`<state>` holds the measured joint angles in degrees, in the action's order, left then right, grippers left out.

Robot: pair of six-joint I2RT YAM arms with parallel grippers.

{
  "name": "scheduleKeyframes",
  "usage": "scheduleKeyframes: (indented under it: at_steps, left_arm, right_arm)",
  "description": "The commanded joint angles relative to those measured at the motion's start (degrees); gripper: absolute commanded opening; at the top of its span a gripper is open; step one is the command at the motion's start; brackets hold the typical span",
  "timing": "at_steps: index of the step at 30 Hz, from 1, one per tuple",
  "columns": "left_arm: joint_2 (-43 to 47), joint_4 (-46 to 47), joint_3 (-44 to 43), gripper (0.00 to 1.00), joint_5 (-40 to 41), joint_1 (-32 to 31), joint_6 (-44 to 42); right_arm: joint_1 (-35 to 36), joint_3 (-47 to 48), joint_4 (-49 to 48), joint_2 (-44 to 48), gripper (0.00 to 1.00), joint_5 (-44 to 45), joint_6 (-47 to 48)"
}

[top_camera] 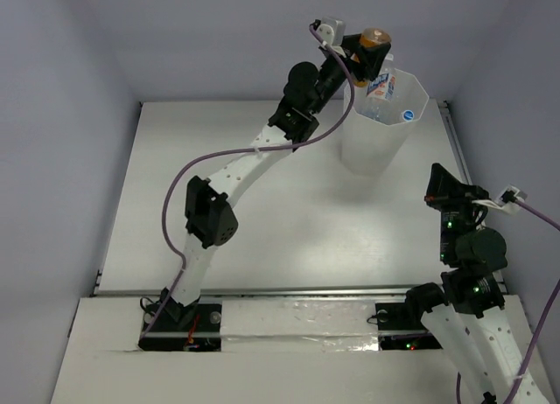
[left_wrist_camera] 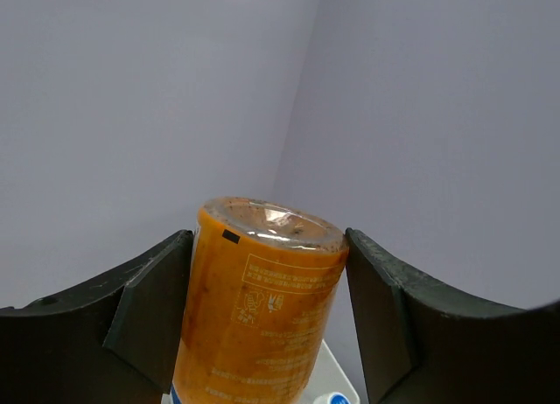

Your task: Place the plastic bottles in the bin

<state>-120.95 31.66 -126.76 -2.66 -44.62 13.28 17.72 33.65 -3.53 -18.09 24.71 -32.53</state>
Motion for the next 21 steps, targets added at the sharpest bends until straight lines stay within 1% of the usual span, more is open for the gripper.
scheduleKeyframes:
  at_steps: [1,3,7,9,10,11,12,13,16,17,21]
  left_arm:
    - [-6.73,1.82,-9.90,0.34,-4.63,1.55,6.57]
    - [-8.77,4.88,-10.70,0.35,-5.08,2.08,8.42]
    - [-11.50,6.13,-10.88,0.39,-5.08,2.08,9.05]
    - [-11.68,5.70,-9.92,0.48,-4.90,2.08,8.78]
    - [-11.33,5.61,-9.30,0.55,-4.82,2.08,8.43]
    - [-11.16,5.61,-8.69,0.68,-4.82,2.08,8.26]
    - [-10.46,5.52,-7.46,0.74,-4.64,2.08,8.08]
    - [-10.02,5.52,-6.58,0.83,-4.47,2.08,7.56]
    - [-8.35,4.99,-5.52,0.96,-4.55,2.08,6.94]
    - [-7.73,4.82,-5.08,0.99,-4.55,2.08,6.33]
    - [-4.04,2.54,-1.75,0.99,-4.20,2.08,4.83]
  right_arm:
    - [0.48,0.45,-2.89,-0.02,0.00,-1.42,0.63]
    - [0.48,0.54,-2.97,-0.37,0.00,-1.94,0.80]
    - [0.48,0.54,-3.41,-1.60,0.00,-3.09,0.89]
    - [0.48,0.63,-3.41,-2.13,0.00,-3.35,0.81]
    - [0.48,0.63,-3.50,-2.39,0.00,-3.53,0.72]
    - [0.48,0.63,-3.59,-2.39,0.00,-3.44,0.80]
    - [0.48,0.54,-3.68,-2.39,0.00,-3.44,0.81]
    - [0.48,0.45,-3.76,-2.48,0.00,-3.35,0.81]
    - [0.48,0.37,-3.85,-2.57,0.00,-3.18,0.89]
    - [0.48,0.36,-3.94,-2.65,0.00,-3.00,0.98]
    - [0.48,0.45,-3.76,-2.92,0.00,-2.56,1.33]
